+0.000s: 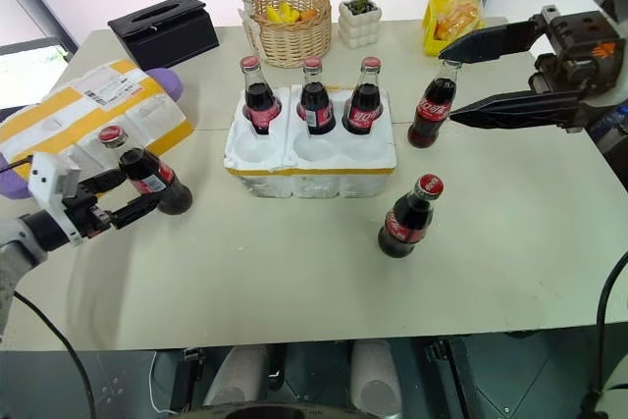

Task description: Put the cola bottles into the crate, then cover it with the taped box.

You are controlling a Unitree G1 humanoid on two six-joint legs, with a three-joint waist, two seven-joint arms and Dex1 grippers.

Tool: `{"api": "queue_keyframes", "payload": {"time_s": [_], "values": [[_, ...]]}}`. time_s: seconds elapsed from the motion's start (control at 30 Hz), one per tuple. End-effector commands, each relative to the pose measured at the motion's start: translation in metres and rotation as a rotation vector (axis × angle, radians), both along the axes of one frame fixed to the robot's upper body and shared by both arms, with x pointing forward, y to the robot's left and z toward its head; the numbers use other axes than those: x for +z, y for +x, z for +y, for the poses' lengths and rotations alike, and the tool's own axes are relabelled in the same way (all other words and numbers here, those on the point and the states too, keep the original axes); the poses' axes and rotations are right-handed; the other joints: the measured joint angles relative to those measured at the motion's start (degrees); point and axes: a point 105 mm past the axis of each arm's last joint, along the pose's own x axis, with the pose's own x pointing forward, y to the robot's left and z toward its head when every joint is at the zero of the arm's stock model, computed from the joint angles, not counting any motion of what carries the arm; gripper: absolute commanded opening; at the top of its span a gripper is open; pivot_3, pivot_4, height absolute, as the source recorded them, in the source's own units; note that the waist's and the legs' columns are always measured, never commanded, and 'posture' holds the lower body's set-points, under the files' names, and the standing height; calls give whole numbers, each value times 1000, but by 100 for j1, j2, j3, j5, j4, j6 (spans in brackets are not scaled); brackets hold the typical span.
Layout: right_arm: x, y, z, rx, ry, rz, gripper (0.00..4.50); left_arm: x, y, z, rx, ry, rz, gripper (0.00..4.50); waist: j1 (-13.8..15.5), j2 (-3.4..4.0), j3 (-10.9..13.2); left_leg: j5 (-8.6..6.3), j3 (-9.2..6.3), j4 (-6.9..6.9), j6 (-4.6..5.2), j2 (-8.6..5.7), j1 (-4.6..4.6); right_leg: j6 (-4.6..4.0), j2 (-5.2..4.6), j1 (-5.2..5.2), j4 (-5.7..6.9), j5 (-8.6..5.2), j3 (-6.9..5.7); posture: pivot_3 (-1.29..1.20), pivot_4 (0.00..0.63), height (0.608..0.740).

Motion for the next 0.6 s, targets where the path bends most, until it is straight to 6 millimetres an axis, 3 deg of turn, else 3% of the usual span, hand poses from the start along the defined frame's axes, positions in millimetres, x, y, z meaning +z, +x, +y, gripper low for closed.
{"api": "queue_keyframes", "payload": {"time_s": [0.03, 0.4, 0.5, 0.57, 0.6], "values": [[12, -9, 0, 12, 27, -56, 4500, 7, 7, -5, -11, 9, -46, 4482, 4, 0, 0, 0, 0, 1, 0, 0, 0, 0, 0, 0, 1, 0, 0, 0, 150, 740], [4, -7, -2, -2, 24, -56, 4500, 4, 27, -21, -35, -29, -74, 4482, 5, -1, -1, 0, 0, 6, 1, -1, 1, 20, 1, 0, 10, 11, 0, 0, 150, 740], [-1, -4, -3, -14, 14, -54, 4500, 5, 27, -23, -46, -40, -77, 3739, 12, -2, -1, 1, -1, 8, 1, -1, 1, 21, 1, 0, 12, 11, 0, 0, 150, 740], [-3, -4, -4, -19, 12, -52, 4500, 5, 27, -23, -51, -46, -79, 2855, 10, -2, -1, 1, 0, 8, 1, -1, 1, 21, 1, 0, 12, 11, 0, 0, 150, 740], [-3, -3, -4, -21, 12, -52, 4500, 6, 27, -23, -52, -45, -79, 2892, 9, -2, -1, 0, -1, 8, 1, -1, 0, 21, 1, -1, 12, 11, 0, 0, 150, 740]]}}
